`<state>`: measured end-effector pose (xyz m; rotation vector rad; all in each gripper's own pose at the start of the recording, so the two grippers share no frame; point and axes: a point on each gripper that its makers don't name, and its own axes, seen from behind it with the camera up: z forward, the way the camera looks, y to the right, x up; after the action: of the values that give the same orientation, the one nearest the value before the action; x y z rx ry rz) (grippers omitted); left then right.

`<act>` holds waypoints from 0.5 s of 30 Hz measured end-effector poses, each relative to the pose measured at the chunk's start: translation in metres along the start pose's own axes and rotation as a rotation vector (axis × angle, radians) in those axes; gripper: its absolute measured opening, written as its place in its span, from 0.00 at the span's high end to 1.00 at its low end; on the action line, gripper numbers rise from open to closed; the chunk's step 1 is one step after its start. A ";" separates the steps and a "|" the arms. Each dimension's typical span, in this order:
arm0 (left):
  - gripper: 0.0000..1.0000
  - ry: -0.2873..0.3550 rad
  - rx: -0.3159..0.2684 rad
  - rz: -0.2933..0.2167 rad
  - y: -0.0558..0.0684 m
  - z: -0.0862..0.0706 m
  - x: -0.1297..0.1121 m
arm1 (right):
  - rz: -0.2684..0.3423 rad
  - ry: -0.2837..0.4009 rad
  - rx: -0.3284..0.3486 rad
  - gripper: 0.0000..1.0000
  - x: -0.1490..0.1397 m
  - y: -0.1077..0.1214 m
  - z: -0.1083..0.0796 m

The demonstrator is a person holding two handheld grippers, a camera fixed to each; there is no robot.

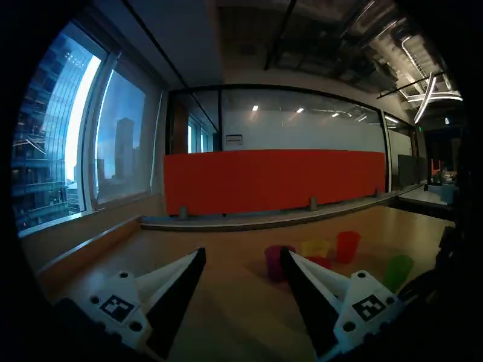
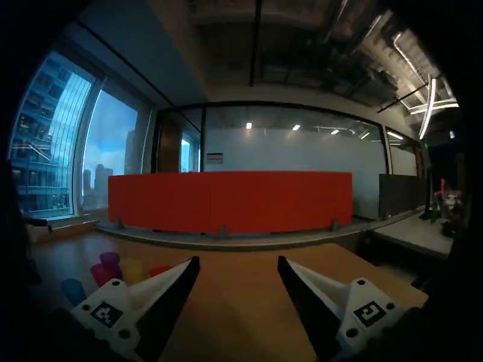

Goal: Pour water

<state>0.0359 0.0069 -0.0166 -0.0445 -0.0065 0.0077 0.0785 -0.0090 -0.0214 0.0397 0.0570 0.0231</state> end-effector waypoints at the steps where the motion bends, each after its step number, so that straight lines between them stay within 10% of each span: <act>1: 0.09 0.005 0.001 -0.002 0.001 0.000 0.000 | 0.000 0.003 -0.003 0.00 0.000 0.000 0.000; 15: 0.09 0.036 0.046 0.030 -0.003 0.006 -0.010 | 0.007 0.019 -0.023 0.00 0.005 -0.003 0.002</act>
<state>0.0262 0.0046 -0.0104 0.0013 0.0309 0.0368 0.0835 -0.0120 -0.0193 0.0164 0.0753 0.0313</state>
